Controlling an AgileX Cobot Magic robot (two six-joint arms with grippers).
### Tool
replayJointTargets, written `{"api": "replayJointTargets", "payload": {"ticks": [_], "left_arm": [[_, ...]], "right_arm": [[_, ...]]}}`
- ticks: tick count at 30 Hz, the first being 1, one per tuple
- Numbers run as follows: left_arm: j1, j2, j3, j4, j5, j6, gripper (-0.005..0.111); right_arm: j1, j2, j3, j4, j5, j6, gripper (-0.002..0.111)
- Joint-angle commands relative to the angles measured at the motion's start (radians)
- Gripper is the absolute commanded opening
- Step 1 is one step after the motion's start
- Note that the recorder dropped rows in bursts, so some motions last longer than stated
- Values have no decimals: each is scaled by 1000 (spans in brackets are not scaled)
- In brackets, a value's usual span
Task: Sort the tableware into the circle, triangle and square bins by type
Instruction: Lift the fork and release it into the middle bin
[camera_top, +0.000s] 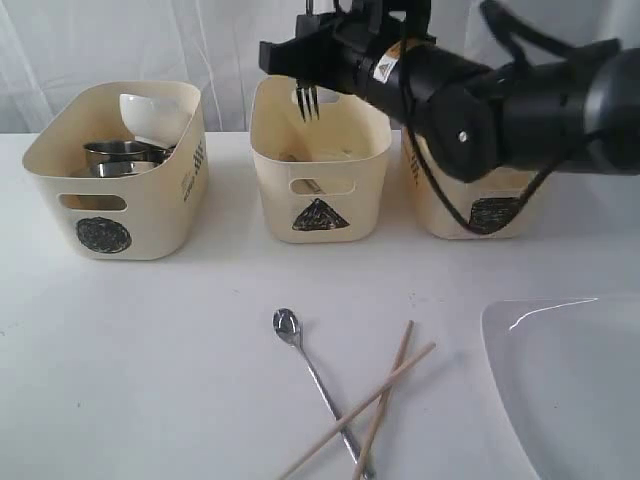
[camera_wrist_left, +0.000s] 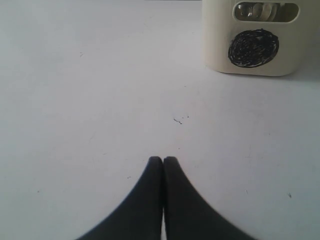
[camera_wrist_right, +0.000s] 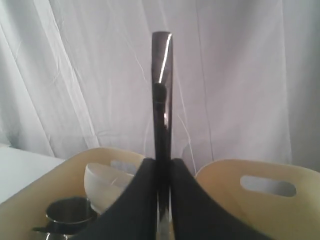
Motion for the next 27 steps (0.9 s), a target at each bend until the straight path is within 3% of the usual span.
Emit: {"api": "replayJointTargets", "payload": {"ticks": [1, 7, 19, 27], "left_arm": [[-5, -5, 4, -8, -4, -2, 0], [-5, -5, 4, -8, -4, -2, 0], [-5, -5, 4, -8, -4, -2, 0], [-5, -5, 4, -8, -4, -2, 0]], "right_arm": [[-5, 179, -43, 12, -279, -41, 0], [-17, 304, -131, 269, -263, -223, 6], [-47, 320, -171, 274, -144, -187, 38], [-47, 288, -171, 274, -134, -165, 39]]}}
